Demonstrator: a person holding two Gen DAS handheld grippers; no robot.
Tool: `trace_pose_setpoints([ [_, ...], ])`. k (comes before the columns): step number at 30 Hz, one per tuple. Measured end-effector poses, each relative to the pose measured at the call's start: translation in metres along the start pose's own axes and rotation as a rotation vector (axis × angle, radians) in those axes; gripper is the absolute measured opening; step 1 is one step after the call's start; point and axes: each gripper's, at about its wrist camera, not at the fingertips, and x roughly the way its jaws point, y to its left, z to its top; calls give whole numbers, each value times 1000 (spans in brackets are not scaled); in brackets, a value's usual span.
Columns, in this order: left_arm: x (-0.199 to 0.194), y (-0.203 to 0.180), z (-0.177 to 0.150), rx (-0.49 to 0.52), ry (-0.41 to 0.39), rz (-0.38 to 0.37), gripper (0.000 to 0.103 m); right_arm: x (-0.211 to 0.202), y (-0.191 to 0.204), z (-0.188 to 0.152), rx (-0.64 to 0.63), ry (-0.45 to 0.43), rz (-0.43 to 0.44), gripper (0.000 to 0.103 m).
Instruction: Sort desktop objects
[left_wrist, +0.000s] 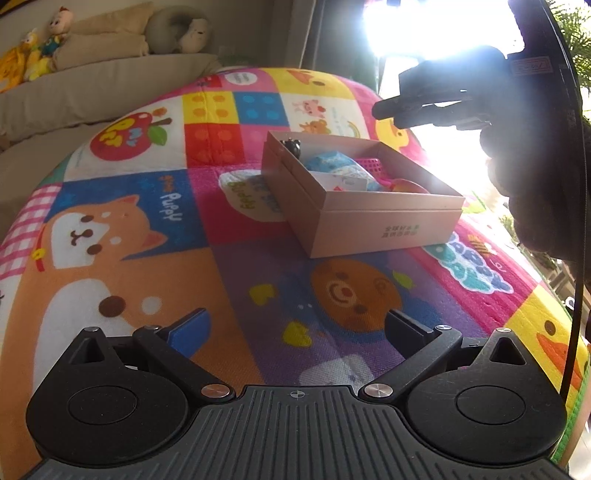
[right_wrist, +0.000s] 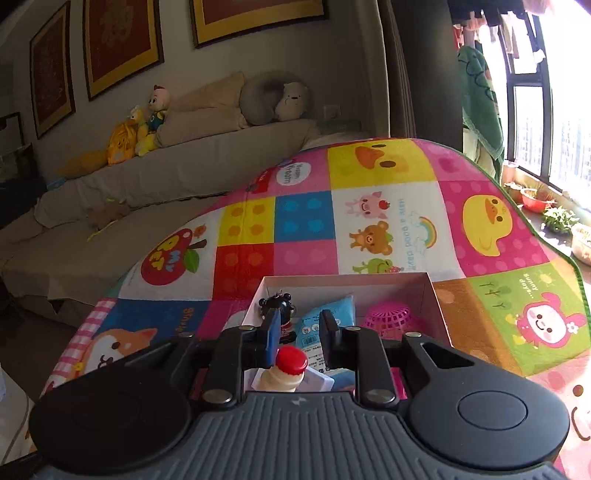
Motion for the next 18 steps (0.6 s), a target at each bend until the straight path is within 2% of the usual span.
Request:
trace_pose_setpoints([
  [2, 0, 1, -2, -2, 10, 14, 103, -3, -5, -6, 17, 8, -3, 29],
  [7, 4, -2, -6, 1, 34, 47, 103, -23, -29, -43, 82, 42, -25, 64],
  [11, 4, -11, -12, 39, 28, 106, 103, -44, -40, -85, 80, 92, -59, 68],
  [13, 6, -14, -14, 49, 27, 143, 103, -53, -41, -108, 75, 122, -65, 81],
  [18, 17, -20, -15, 36, 54, 170, 103, -59, -30, -147, -6, 196, -114, 93],
])
